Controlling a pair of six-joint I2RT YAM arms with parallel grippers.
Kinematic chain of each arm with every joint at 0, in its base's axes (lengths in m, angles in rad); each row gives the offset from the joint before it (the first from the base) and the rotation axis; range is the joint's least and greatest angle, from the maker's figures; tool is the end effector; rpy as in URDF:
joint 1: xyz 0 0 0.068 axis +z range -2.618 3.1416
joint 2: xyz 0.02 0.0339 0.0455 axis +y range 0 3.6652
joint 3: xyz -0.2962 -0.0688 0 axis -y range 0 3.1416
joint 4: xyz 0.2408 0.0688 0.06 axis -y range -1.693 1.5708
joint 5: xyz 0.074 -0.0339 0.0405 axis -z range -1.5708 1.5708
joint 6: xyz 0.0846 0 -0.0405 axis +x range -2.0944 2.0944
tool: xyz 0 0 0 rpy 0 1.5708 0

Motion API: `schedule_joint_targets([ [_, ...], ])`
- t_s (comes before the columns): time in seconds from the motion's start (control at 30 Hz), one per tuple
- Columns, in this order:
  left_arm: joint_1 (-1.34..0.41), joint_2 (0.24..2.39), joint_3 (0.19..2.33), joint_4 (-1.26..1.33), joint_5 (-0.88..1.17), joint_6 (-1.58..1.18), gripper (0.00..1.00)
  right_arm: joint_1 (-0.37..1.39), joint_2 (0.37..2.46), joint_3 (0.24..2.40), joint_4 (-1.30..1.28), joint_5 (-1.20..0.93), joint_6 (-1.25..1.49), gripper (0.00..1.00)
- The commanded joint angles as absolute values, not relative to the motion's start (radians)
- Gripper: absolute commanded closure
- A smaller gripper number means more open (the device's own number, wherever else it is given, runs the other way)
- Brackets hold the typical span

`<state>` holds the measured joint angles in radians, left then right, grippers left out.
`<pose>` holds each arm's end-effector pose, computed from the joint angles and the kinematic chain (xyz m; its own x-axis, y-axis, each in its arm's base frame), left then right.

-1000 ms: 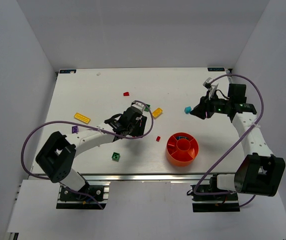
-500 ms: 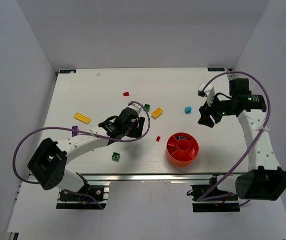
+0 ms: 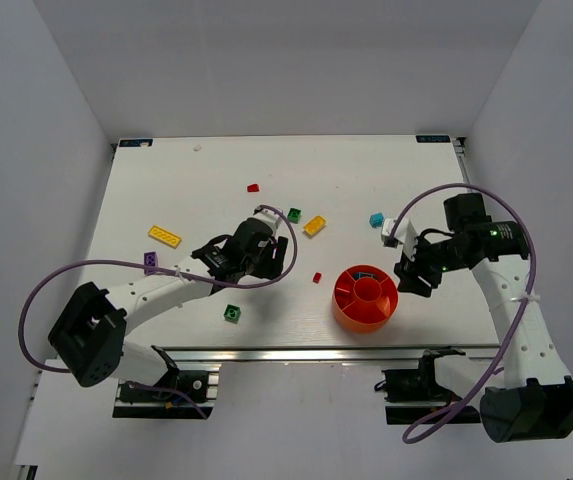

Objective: Sort the legos into containers by color

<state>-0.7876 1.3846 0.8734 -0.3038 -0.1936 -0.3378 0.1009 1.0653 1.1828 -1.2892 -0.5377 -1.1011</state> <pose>0.2318 -0.2098 0.2248 -0.6840 0.2261 -0.6935 0.3981 0.9124 -0.0952 0.1605 0.0598 0.3253 -0.1612 -0.7861 -0.5967 -0.9462 0.2949 -0.1329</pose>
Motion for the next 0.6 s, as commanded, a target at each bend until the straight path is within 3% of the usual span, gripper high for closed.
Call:
schedule_joint_targets([
  [0.0,-0.784,1.384,0.887,-0.278,-0.179,-0.331,0.23,0.124,1.043,1.147,-1.312,-0.604,-1.134,0.42],
  [0.57,-0.784,1.407,0.881,-0.262,-0.16,-0.331,0.23,0.179,0.979,1.028,-1.178,-0.545,-1.011,0.45],
])
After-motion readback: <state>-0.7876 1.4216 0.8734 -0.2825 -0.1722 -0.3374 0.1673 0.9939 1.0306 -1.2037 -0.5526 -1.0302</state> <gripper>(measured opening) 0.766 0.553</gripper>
